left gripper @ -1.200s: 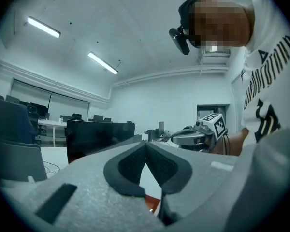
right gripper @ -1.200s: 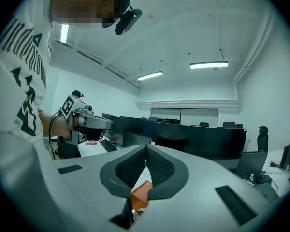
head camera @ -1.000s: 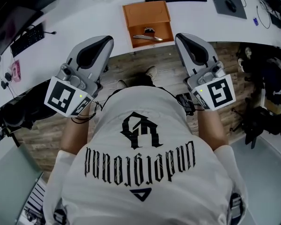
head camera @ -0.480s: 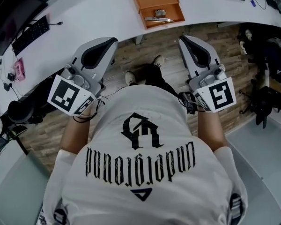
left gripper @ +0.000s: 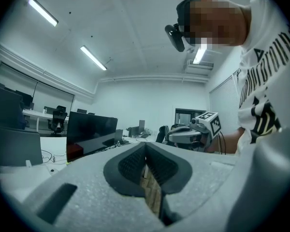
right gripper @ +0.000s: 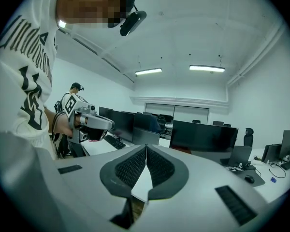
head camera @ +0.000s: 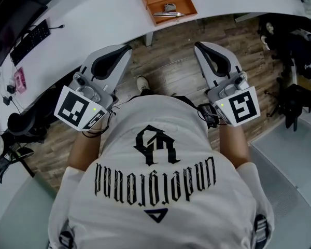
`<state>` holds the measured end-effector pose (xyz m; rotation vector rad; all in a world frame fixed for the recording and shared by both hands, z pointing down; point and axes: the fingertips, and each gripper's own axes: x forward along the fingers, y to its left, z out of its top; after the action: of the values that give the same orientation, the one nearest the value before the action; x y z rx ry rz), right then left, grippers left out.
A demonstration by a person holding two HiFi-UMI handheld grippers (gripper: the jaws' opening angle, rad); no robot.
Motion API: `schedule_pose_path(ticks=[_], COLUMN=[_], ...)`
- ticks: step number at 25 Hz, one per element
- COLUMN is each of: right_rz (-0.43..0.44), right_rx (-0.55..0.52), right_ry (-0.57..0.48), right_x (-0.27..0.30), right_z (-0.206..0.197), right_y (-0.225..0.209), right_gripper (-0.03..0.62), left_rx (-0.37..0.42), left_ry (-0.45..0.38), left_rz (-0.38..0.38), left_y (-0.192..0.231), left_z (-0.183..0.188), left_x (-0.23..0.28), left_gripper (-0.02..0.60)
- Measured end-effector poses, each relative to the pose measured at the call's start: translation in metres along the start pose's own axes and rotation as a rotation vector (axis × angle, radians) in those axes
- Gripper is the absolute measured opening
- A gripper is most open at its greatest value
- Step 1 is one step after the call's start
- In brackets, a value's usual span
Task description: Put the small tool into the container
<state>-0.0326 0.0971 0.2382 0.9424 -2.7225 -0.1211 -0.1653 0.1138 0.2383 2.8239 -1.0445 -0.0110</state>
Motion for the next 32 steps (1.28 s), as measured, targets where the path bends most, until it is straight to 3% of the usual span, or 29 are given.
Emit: schedule_pose_path(ticks=[7, 24, 32], right_rz=[0.009, 0.088, 0.119], right_rx=[0.005, -0.012, 0.026], right_ry=[-0.032, -0.047, -0.033], right_x=[-0.049, -0.236, -0.277], right_z=[-0.009, -0.07, -0.097], right_y=[-0.008, 0.001, 0.019], right_gripper=[0.015, 0.015, 0.015], left_rx=[0.022, 0.017, -0.011], left_ry=[0.007, 0.004, 0.01], left_rz=[0.017, 0.075, 0.085], left_y=[-0.047, -0.235, -0.287], left_z=[-0.001, -0.038, -0.058], left_x=[0.02, 0.06, 0.062], left_gripper=[0.015, 0.015, 0.015])
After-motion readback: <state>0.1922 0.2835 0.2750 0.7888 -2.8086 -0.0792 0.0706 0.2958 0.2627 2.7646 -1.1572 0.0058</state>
